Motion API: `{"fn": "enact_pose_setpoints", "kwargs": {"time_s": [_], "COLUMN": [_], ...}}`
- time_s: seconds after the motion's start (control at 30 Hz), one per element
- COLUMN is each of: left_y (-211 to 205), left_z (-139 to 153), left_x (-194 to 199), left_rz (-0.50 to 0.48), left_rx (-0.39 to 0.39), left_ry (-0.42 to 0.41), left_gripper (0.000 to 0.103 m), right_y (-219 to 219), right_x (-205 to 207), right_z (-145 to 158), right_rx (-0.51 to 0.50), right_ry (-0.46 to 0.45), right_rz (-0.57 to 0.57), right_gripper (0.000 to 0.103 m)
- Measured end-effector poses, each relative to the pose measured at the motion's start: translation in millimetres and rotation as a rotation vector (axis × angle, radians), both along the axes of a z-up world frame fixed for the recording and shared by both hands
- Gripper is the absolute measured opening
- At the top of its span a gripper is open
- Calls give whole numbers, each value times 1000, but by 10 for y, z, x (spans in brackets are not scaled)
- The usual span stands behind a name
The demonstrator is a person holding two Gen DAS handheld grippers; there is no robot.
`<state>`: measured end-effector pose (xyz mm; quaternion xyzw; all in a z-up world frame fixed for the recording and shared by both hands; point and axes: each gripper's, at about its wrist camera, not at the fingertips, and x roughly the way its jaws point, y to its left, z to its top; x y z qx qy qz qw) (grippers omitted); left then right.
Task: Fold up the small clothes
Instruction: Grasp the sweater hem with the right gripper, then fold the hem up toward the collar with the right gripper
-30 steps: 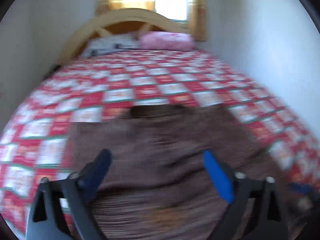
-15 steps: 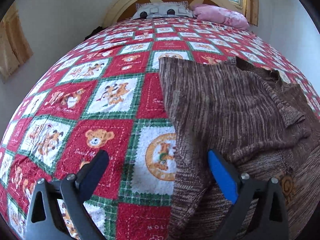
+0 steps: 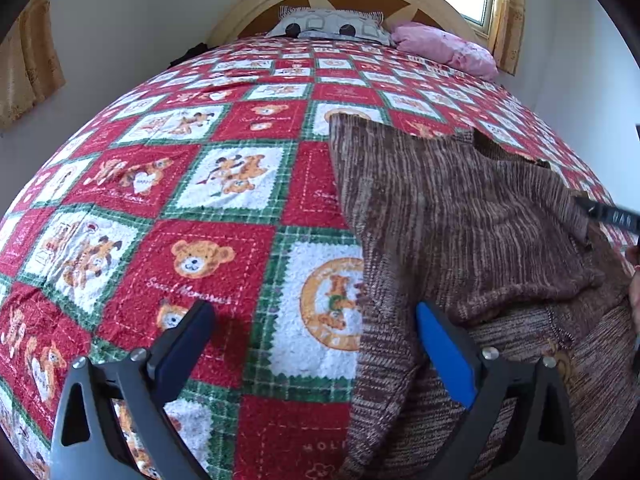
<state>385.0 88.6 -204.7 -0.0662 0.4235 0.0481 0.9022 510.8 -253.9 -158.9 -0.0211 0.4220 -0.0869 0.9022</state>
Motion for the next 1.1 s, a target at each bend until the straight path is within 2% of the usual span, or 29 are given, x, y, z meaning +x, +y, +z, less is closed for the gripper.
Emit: {"fn": "enact_pose_setpoints", "kwargs": {"time_s": [0.1,0.23,0.3,0.33,0.4,0.47,0.5,0.53,0.57,0.63,0.77,0.83,0.93,1.0,1.1], "left_y": [-5,-13,-12,-17,-23,-26,-25,-24,-22,-22,-23,-20,-11,-4,30], "left_z": [-2,4,3,3,9,10,9,9,10,9,13,15,19,48,181], "left_x": [1,-15,-14,-15,-19,-17,-21,-22,-21,-21,-21,-21,-27,-60,-156], "left_rz": [0,1,3,3,2,3,2,2,2,3,3,2,1,10,-1], "left_rx": [3,13,11,13,14,15,17,19,19,16,9,5,-1,0,-32], "left_ry": [-1,-3,-2,-1,-3,-2,-2,-2,-2,-2,-4,-6,-10,-32,-98], "left_gripper": [103,103,103,103,103,103,103,103,103,103,103,103,103,103,103], "right_y": [-118,161,361,473,602,624,623,632,641,628,682,706,634,545,446], "right_x": [-206,-577,-698,-751,-757,-698,-677,-668,-671,-692,-880,-998,-1033,-1015,-1026], "right_z": [78,108,25,-46,-157,-294,-330,-342,-342,-285,-150,-145,-297,-288,-199], "right_rx": [85,206,200,165,74,94,79,32,4,44,-19,-84,-121,-117,-64], "right_ry": [-1,4,33,50,61,120,118,101,95,88,42,35,77,53,67], "right_rz": [81,309,405,456,478,503,499,492,491,508,534,533,521,514,495], "right_gripper": [77,76,74,71,65,60,55,39,32,8,7,7,7,7,10]}}
